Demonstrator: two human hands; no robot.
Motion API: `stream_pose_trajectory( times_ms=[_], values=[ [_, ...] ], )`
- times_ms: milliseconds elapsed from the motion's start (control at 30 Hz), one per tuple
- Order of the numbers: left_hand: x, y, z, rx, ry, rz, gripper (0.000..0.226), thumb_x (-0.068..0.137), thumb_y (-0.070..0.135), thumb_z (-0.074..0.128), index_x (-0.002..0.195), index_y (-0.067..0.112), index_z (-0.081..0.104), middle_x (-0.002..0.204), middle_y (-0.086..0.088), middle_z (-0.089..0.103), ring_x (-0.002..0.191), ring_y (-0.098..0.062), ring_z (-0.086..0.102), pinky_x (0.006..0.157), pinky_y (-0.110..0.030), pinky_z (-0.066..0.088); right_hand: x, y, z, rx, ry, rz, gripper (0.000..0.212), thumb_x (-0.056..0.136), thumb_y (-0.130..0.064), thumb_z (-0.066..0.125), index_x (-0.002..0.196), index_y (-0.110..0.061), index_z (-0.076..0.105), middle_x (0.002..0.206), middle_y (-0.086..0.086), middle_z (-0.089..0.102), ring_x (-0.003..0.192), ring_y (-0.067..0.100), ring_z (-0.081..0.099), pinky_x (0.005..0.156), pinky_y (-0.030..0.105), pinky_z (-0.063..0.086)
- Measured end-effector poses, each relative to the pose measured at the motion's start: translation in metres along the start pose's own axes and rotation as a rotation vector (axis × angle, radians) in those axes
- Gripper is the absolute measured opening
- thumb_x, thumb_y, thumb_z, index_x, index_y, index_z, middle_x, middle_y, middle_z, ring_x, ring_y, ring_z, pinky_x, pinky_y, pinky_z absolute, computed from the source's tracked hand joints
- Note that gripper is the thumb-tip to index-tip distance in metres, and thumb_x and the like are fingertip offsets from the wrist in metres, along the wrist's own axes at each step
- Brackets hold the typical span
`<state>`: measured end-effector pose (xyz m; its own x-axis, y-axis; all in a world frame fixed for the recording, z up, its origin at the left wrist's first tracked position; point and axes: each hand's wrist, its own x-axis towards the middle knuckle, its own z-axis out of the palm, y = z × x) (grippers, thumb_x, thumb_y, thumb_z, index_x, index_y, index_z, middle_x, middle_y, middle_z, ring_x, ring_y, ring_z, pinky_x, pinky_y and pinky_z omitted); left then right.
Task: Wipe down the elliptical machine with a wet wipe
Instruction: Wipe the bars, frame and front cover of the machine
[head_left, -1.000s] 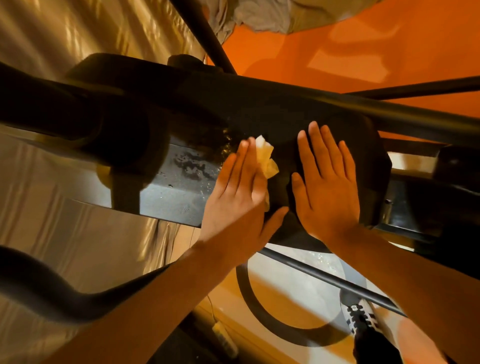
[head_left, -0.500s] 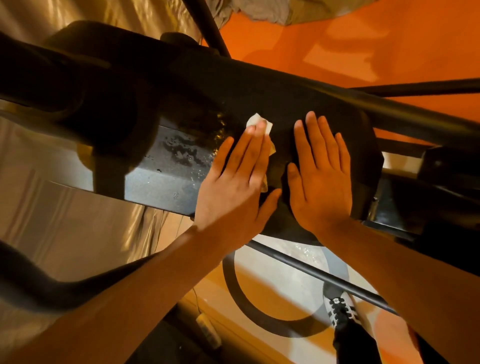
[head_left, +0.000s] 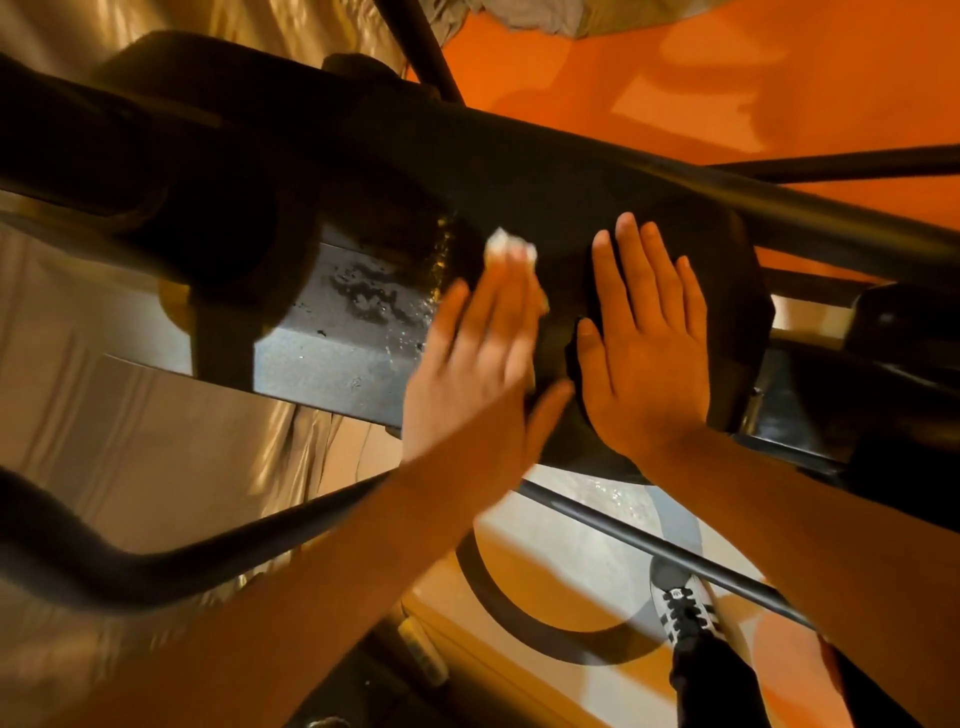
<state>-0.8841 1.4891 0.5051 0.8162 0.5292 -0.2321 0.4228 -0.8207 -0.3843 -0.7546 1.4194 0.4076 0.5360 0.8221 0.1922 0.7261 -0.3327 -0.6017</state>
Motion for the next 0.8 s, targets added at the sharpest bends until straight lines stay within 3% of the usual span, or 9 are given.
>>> stream_pose_trajectory(
  times_ms=[133,233,400,500,600,700,800],
  values=[
    [-0.049,0.004,0.01,0.023,-0.037,0.034,0.085,0.106,0.066,0.014,0.165,0.005,0.015,0.173,-0.016,0.011,0.16,-0.03,0.012,0.13,-0.043,0.006,-0.001,-0.001,0.001,0.012,-0.004,0.007,0.062,0.107,-0.035,0.027,0.162,-0.009,0.022,0.17,0.014,0.017,0.158,0.031,0.012,0.127,0.051,0.013],
    [-0.007,-0.02,0.0,0.014,0.027,-0.082,0.087,0.105,0.066,0.008,0.165,0.003,0.009,0.173,-0.018,0.004,0.161,-0.03,0.003,0.13,-0.042,-0.004,0.0,0.0,0.0,0.008,-0.004,-0.004,0.062,0.107,-0.035,0.027,0.162,-0.008,0.022,0.17,0.014,0.017,0.158,0.032,0.012,0.126,0.053,0.014],
    [0.031,-0.049,-0.017,0.024,0.066,-0.221,0.087,0.106,0.065,0.005,0.165,0.001,0.007,0.173,-0.018,0.004,0.161,-0.028,0.003,0.13,-0.045,-0.001,0.0,0.0,0.0,-0.004,0.001,0.0,0.062,0.107,-0.036,0.026,0.162,-0.008,0.023,0.17,0.014,0.018,0.158,0.031,0.012,0.126,0.052,0.015],
    [-0.009,-0.039,-0.012,-0.006,-0.001,-0.206,0.092,0.105,0.069,0.009,0.164,-0.001,0.003,0.172,-0.021,-0.004,0.161,-0.029,-0.003,0.13,-0.045,-0.005,-0.001,0.0,0.0,0.001,-0.008,0.001,0.062,0.107,-0.036,0.026,0.162,-0.008,0.022,0.17,0.014,0.017,0.158,0.031,0.012,0.126,0.052,0.015],
    [-0.04,-0.029,-0.006,0.021,-0.057,-0.16,0.096,0.103,0.073,0.006,0.164,-0.002,0.009,0.172,-0.022,0.004,0.16,-0.033,0.003,0.13,-0.043,-0.007,-0.001,0.001,0.0,0.0,-0.012,0.005,0.063,0.107,-0.037,0.026,0.162,-0.008,0.021,0.17,0.014,0.017,0.158,0.031,0.011,0.127,0.052,0.013],
    [-0.021,-0.034,-0.006,0.005,-0.034,-0.106,0.098,0.102,0.074,0.002,0.163,-0.002,0.012,0.172,-0.022,0.005,0.161,-0.032,0.004,0.131,-0.043,-0.002,-0.001,0.001,0.0,-0.01,-0.016,0.002,0.063,0.107,-0.037,0.026,0.162,-0.007,0.021,0.17,0.015,0.017,0.158,0.031,0.011,0.126,0.053,0.014],
    [0.033,-0.046,-0.015,-0.012,0.043,-0.177,0.099,0.101,0.075,0.004,0.164,-0.001,0.009,0.173,-0.02,0.005,0.161,-0.03,0.002,0.131,-0.043,0.001,-0.001,0.001,0.0,-0.011,-0.009,0.003,0.063,0.106,-0.036,0.027,0.162,-0.007,0.022,0.169,0.015,0.018,0.158,0.032,0.012,0.126,0.053,0.016]
  ],
)
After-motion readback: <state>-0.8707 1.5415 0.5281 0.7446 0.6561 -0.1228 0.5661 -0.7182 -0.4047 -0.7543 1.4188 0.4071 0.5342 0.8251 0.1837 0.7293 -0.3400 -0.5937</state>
